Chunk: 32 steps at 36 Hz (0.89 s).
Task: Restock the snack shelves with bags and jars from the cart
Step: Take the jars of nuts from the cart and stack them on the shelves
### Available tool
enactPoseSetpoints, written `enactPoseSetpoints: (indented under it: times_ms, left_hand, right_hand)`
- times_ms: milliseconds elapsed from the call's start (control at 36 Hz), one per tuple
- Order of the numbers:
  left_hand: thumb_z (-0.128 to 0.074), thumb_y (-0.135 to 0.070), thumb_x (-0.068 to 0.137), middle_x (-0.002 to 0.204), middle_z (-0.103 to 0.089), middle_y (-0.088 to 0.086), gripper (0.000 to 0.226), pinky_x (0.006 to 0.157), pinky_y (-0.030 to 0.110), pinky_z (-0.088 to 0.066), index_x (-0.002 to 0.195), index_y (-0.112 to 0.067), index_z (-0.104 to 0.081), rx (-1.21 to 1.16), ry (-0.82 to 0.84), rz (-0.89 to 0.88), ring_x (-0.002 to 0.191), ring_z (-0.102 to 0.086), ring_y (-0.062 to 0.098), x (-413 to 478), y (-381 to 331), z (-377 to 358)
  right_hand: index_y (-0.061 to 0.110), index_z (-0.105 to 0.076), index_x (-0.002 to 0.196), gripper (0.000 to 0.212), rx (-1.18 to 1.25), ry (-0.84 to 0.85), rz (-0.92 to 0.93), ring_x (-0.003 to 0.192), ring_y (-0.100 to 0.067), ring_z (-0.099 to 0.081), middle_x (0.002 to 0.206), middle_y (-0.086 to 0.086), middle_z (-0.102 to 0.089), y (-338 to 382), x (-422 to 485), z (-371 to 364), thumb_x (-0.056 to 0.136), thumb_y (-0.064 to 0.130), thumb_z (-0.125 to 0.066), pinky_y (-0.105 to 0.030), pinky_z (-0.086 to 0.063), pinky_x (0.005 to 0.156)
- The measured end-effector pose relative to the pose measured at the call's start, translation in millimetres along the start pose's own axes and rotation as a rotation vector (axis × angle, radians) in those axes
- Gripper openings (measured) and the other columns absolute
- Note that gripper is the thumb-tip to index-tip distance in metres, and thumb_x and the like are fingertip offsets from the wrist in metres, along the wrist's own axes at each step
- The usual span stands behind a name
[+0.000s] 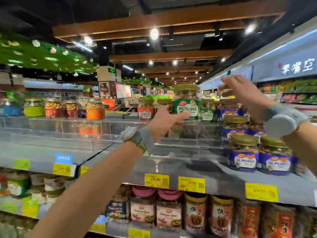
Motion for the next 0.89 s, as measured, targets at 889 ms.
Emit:
enactPoseSetpoints:
  times_ms: [889]
  left_hand:
    - [-0.060,-0.034,0.098,0.137,-0.055,0.017,0.083,0.099,0.046,-0.050,0.158,-0.013,-0.006,0.508,0.246,-0.067,0.117,-0.058,0.033,51.8,49.8,-97.2]
  right_hand:
    - [0.027,-0.040,0.124,0.076,-1.109,0.324,0.288,0.114,-0.020,-0.039,0.115,0.007,-0.055,-80.0,27.2,-65.2,0.070,0.063,-0.079,-0.040,-0.046,0.094]
Point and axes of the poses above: each hand's wrist, its own x-axis towards the middle knuckle, its own z-axis out of the back of the hand, y = z × x, the point moved 7 cm from there along x, towards the middle knuckle
